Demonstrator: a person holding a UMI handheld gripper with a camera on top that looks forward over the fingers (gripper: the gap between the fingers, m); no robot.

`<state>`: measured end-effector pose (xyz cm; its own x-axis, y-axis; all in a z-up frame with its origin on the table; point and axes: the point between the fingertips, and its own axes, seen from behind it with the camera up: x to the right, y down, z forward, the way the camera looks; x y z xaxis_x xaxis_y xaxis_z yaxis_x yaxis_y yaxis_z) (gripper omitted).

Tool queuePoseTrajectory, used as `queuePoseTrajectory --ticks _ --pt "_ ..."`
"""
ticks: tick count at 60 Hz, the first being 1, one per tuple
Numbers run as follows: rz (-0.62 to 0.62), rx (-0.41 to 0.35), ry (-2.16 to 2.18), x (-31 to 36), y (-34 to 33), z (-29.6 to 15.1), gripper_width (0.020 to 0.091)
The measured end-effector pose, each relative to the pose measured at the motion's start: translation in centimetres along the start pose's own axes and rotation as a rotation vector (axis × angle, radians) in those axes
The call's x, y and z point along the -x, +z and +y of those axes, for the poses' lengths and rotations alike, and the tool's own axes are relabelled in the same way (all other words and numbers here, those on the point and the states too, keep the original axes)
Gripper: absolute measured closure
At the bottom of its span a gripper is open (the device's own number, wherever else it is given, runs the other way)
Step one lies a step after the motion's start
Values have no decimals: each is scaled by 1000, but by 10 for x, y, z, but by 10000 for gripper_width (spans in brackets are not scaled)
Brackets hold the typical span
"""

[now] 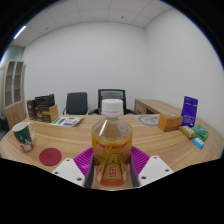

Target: Pour water

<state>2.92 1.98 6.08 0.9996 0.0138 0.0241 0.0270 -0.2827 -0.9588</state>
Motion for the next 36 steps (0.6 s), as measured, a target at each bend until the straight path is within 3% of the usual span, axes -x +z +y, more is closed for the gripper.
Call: queuePoseTrajectory --ticks 7,16,36 --pt "69 -3 -60 -1 0 -1 621" --pt "139 -28 -286 20 -18 -33 624" --pt "233 -144 -1262 171 -48 -120 627"
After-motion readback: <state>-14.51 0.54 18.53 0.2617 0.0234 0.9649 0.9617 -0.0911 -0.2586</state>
